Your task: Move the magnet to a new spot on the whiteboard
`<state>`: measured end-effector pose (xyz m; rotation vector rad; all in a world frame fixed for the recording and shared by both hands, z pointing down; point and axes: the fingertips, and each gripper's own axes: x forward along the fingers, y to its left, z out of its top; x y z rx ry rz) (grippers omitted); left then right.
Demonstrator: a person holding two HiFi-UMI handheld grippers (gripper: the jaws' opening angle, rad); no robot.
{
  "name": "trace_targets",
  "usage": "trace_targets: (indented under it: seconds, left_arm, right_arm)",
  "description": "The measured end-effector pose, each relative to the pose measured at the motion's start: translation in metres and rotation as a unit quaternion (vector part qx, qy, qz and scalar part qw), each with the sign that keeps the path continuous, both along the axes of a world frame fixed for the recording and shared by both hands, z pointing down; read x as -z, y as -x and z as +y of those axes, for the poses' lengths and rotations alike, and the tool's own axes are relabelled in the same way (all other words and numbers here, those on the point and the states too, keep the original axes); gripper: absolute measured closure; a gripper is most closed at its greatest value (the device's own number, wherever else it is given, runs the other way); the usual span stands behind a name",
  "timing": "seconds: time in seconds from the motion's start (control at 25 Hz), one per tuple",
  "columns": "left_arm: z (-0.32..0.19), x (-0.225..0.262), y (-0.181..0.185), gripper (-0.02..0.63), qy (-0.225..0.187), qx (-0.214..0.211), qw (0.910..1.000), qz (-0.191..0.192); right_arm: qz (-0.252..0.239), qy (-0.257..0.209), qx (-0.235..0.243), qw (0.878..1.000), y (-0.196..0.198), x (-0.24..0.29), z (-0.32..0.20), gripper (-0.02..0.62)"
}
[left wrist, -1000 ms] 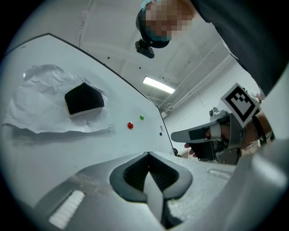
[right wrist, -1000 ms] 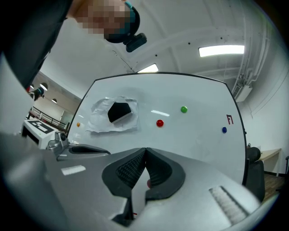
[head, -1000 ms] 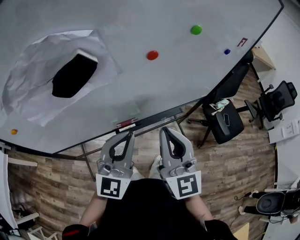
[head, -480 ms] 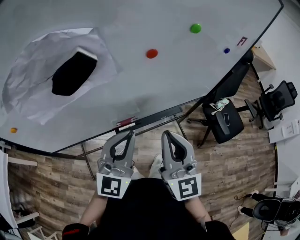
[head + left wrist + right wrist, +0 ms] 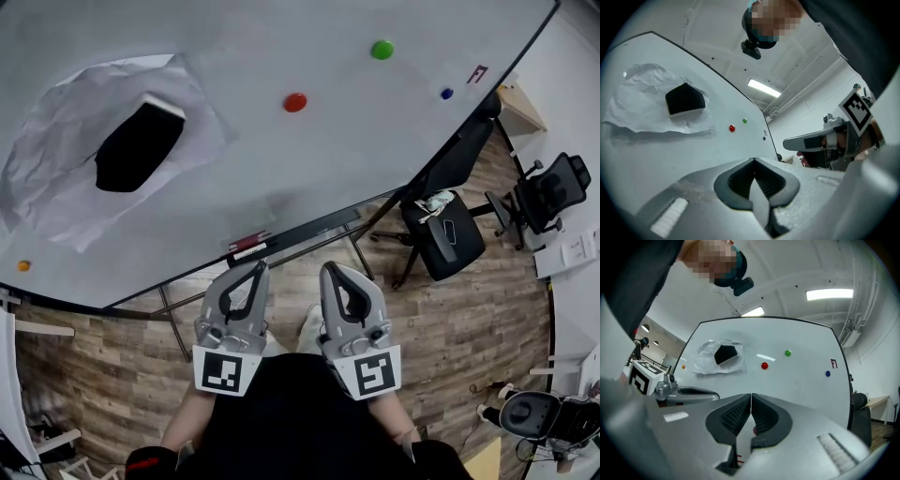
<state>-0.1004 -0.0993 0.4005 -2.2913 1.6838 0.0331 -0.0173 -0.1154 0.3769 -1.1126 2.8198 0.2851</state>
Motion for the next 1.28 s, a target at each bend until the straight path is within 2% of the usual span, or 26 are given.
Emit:
trace_targets:
  seconds: [1.28]
  left_arm:
    - [0.0023,-0.0053,-0.0039,0.606,0.005,-0.005,1.0000,-0.002]
  right_arm:
    - [0.029,0.008,-0.004,1.000,-0.0004,-0.0104,-0.0022,0.598]
